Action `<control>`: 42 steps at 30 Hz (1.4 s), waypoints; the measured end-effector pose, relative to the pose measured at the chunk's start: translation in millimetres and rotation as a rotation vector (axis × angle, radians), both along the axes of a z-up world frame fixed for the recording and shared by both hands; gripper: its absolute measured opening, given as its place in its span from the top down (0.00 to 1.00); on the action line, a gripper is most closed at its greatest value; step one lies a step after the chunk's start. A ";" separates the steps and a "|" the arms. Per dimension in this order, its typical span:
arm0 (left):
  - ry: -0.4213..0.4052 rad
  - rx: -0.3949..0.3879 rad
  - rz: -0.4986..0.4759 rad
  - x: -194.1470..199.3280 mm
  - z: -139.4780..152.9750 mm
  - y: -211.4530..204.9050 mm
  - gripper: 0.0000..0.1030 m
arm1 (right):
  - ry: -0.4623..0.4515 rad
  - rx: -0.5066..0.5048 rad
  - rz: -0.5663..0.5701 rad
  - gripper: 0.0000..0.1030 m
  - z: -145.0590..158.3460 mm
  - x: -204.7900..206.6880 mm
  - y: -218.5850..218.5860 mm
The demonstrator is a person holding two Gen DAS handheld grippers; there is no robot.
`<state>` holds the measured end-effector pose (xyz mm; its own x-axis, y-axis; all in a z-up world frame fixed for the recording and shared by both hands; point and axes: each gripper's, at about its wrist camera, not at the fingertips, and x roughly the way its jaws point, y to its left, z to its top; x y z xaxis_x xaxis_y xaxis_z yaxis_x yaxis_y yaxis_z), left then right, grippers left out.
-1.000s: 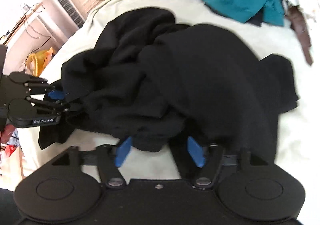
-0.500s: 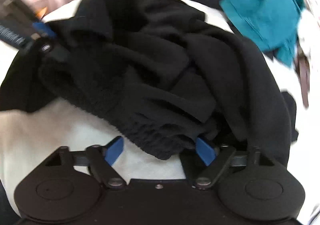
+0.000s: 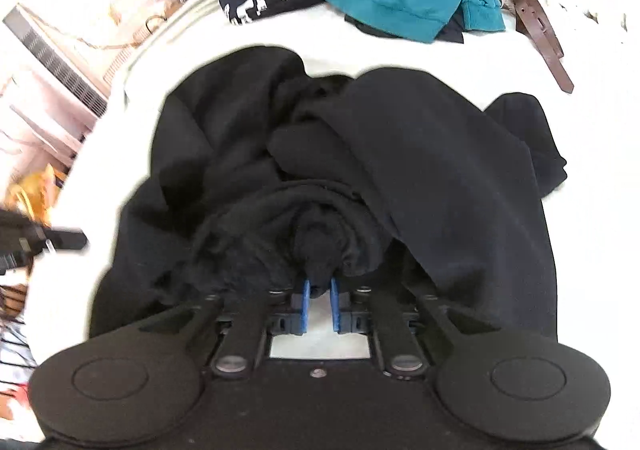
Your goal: Fold clothes
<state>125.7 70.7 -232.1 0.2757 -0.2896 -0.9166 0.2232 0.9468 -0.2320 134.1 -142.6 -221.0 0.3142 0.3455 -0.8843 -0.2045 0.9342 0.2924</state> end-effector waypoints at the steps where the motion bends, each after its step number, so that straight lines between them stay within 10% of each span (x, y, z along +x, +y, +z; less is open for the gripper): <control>1: 0.010 -0.031 -0.012 -3.1 2.1 -3.2 0.75 | -0.004 0.015 0.001 0.93 10.0 -0.9 0.3; 8: 0.006 -0.078 -0.067 -20.0 -7.1 -49.0 0.43 | -0.087 0.100 0.020 1.00 68.8 11.5 -6.5; 17: 0.034 0.101 -0.138 -51.5 -59.9 -92.7 0.41 | 0.023 -0.036 0.166 0.97 17.3 -12.8 -29.8; 31: -0.015 0.360 -0.265 -65.1 -122.1 -110.6 0.35 | 0.182 0.088 0.068 0.23 -89.8 -43.0 -41.3; 33: -0.014 0.357 -0.257 -61.3 -122.4 -109.8 0.36 | 0.221 0.126 0.030 0.26 -106.8 -31.1 -38.4; 39: 0.036 0.326 -0.172 -43.5 -109.7 -95.4 0.57 | 0.318 0.246 -0.034 0.77 -116.4 -12.3 -40.9; 42: 0.010 0.306 -0.179 -40.9 -90.3 -89.2 0.68 | 0.321 0.267 0.008 0.82 -91.0 -11.0 -37.3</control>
